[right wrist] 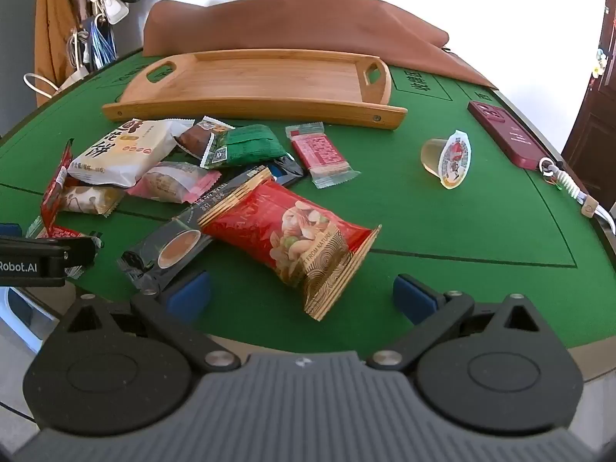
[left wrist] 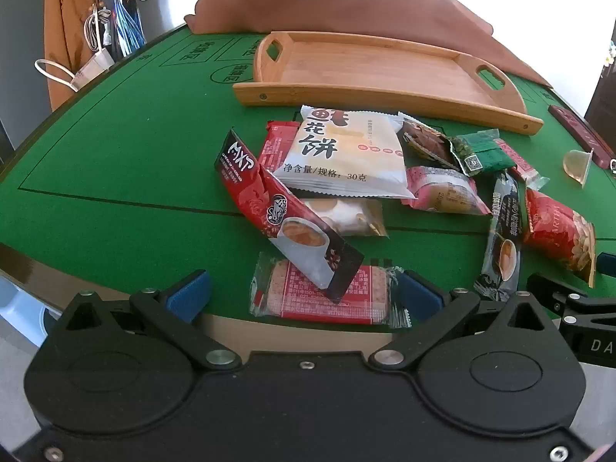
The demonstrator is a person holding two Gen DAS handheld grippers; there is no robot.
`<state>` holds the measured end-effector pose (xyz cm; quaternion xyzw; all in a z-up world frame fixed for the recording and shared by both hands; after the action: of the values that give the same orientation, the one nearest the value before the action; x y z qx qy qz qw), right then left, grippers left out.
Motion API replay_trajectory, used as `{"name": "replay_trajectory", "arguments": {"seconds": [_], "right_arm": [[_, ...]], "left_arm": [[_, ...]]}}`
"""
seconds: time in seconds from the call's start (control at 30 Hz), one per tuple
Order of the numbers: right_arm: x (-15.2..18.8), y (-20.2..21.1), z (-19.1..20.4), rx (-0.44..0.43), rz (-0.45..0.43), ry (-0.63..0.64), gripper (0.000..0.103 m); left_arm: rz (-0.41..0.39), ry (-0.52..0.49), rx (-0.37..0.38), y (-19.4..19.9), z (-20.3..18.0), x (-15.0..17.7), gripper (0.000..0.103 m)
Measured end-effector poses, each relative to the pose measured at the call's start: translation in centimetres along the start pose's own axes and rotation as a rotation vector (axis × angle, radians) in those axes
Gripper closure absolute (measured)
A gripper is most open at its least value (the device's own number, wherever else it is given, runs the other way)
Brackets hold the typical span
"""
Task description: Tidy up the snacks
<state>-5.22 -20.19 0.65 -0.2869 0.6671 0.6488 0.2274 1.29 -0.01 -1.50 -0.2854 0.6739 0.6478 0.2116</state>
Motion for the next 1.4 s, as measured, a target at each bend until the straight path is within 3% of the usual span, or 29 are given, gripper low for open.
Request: {"name": "replay_trajectory", "arguments": {"seconds": [1.4], "right_arm": [[0.08, -0.02, 0.05, 0.005, -0.004, 0.005, 0.000]], "left_arm": [[0.013, 0.002, 0.001, -0.03, 0.01, 0.00, 0.000]]}}
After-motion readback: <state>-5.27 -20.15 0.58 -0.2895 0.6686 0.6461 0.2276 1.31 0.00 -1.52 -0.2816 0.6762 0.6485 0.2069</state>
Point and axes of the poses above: each gripper's, at about its wrist camera, not at the fingertips, and y roughly against the way its jaws point, z to its left, x to its underside, the point moved 2 cm from there along -y, roughly the way its jaws point, and after that the axes turned 6 degrees about y, right-handed, at the moved point
